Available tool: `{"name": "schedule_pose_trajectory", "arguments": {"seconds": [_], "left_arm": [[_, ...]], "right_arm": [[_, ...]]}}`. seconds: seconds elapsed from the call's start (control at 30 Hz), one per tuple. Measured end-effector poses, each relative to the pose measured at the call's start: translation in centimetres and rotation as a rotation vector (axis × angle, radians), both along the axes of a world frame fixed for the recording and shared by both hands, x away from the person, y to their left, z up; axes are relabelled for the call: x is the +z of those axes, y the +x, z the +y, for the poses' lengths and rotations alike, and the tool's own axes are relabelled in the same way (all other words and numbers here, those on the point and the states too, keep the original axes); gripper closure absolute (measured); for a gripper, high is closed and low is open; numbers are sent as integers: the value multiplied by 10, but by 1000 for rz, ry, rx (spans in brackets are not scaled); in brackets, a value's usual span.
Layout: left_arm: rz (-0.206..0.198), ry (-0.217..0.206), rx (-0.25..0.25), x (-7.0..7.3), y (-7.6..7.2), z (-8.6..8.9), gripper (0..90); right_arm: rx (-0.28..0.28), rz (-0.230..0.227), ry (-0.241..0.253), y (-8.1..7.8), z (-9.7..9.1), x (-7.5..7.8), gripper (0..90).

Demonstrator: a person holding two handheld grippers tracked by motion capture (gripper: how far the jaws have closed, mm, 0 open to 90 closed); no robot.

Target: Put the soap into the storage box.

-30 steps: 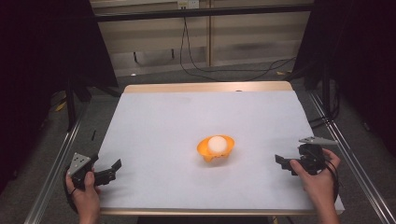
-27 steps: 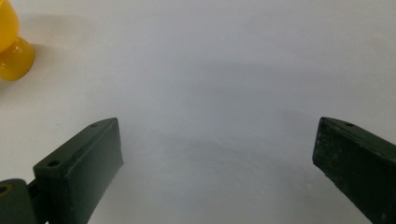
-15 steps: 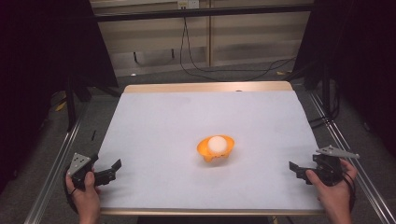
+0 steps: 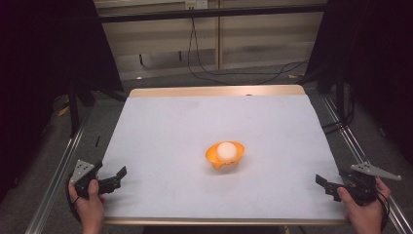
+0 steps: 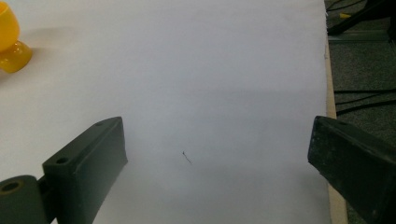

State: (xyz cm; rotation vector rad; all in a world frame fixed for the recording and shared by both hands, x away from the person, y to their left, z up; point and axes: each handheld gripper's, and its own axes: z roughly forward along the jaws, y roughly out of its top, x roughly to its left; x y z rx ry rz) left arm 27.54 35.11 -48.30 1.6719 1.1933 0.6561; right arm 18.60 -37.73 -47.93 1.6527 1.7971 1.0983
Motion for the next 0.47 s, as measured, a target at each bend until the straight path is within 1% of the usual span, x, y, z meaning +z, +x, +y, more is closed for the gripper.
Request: {"name": "schedule_pose_trajectory", "arguments": {"seconds": [0.07, 0.2, 0.3, 0.37, 0.43, 0.47], "left_arm": [[2, -1, 3, 0, 0, 0, 9], [2, -5, 0, 0, 0, 0, 9], [0, -4, 3, 0, 0, 0, 9], [0, -7, -1, 0, 0, 1, 9], [0, -8, -1, 0, 0, 1, 9], [0, -9, -1, 0, 0, 1, 9]], "right_arm": [[1, -5, 5, -1, 1, -1, 42], [13, -1, -9, 0, 3, -3, 42], [15, -7, 9, -1, 1, -4, 37], [19, -14, 12, -1, 0, -4, 32], [21, -6, 40, 0, -1, -4, 24], [19, 2, 44, 0, -2, -4, 25]]}}
